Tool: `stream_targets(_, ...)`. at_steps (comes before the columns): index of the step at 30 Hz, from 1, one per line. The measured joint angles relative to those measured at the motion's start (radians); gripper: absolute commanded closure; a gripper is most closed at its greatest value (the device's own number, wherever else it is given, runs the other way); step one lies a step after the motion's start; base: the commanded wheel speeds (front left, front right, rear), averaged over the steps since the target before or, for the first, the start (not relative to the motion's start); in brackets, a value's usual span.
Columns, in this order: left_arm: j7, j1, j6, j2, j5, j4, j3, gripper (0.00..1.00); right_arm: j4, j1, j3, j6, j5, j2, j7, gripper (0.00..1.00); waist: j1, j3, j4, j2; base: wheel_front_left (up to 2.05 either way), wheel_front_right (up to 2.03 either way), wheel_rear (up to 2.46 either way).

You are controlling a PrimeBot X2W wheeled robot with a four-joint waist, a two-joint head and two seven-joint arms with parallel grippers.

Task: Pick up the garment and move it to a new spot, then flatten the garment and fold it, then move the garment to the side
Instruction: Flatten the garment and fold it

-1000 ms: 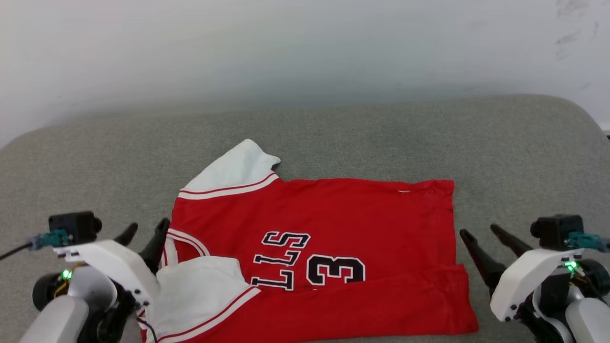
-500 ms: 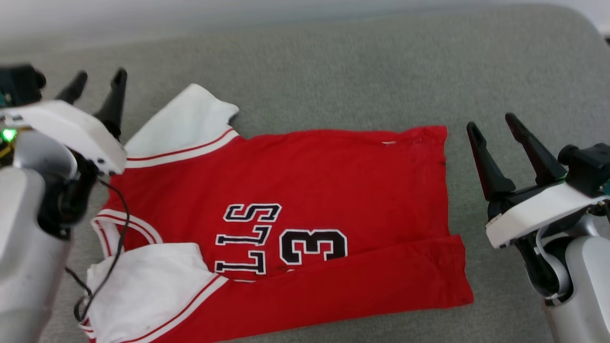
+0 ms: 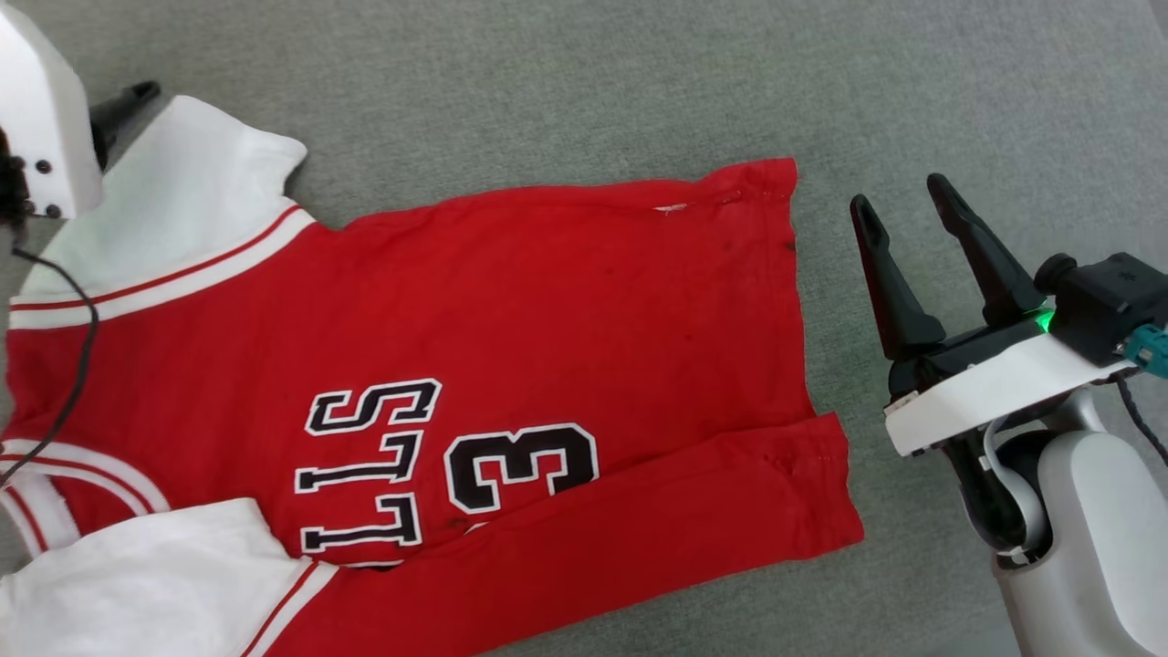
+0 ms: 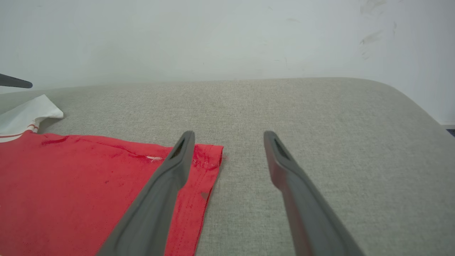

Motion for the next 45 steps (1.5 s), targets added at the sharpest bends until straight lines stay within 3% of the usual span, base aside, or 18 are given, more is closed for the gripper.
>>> stream_targets(5,0.171,-0.004,0.035,0.033,-0.047,0.023,-0.013,0.00,0.003,-0.001,0.012,0.000,0.002,0.018,-0.014,0.00,0.0000,0.031,-0.031,0.0000,0.00,0.00,0.00)
stream_targets(9,0.230,0.006,0.075,0.051,-0.062,0.012,-0.010,0.00,0.014,-0.002,0.018,0.000,0.011,0.026,-0.024,0.00,-0.0001,0.053,-0.050,0.0000,0.00,0.00,0.00)
stream_targets(10,0.240,0.008,0.090,0.052,-0.072,0.013,-0.005,0.06,0.018,-0.003,0.023,0.000,0.014,0.028,-0.024,0.00,-0.0002,0.057,-0.055,0.0000,0.00,0.00,0.00)
stream_targets(11,0.243,0.010,0.101,0.054,-0.075,0.012,-0.001,0.54,0.020,-0.004,0.026,0.000,0.020,0.030,-0.024,0.00,-0.0001,0.061,-0.059,0.0000,0.00,0.00,0.00)
stream_targets(13,0.258,0.012,0.123,0.054,-0.087,0.013,0.004,1.00,0.026,-0.008,0.032,0.000,0.025,0.032,-0.030,0.00,-0.0002,0.067,-0.066,0.0000,0.00,0.00,0.00)
stream_targets(17,0.265,0.030,0.152,0.045,-0.104,0.004,0.013,1.00,0.036,-0.019,0.024,0.000,0.037,0.030,-0.031,0.00,-0.0002,0.066,-0.068,0.0000,0.00,0.00,0.00)
stream_targets(22,0.201,0.052,0.155,0.021,-0.092,0.008,0.012,1.00,0.068,-0.047,0.019,0.000,0.075,0.002,0.033,0.00,-0.0001,0.047,-0.052,0.0000,0.00,0.00,0.00)
stream_targets(28,0.103,0.053,0.124,-0.028,-0.060,0.003,-0.004,1.00,0.182,-0.139,0.025,0.000,0.187,-0.067,0.260,0.00,-0.0001,0.018,-0.002,0.0000,0.00,0.00,0.00)
stream_targets(35,0.008,0.006,0.082,-0.111,-0.030,-0.042,-0.035,1.00,0.254,-0.260,0.031,0.000,0.261,-0.145,0.536,0.00,-0.0001,0.005,0.103,0.0000,0.00,0.00,0.00)
stream_targets(44,-0.075,-0.002,0.044,-0.168,-0.025,-0.059,-0.049,1.00,0.394,-0.389,0.053,0.000,0.270,-0.144,0.771,0.00,-0.0002,0.015,0.203,0.0000,0.00,0.00,0.00)
stream_targets(45,-0.082,-0.002,0.040,-0.172,-0.025,-0.058,-0.050,1.00,0.407,-0.398,0.050,0.000,0.271,-0.143,0.796,0.12,-0.0003,0.017,0.209,0.0000,0.00,0.00,0.00)
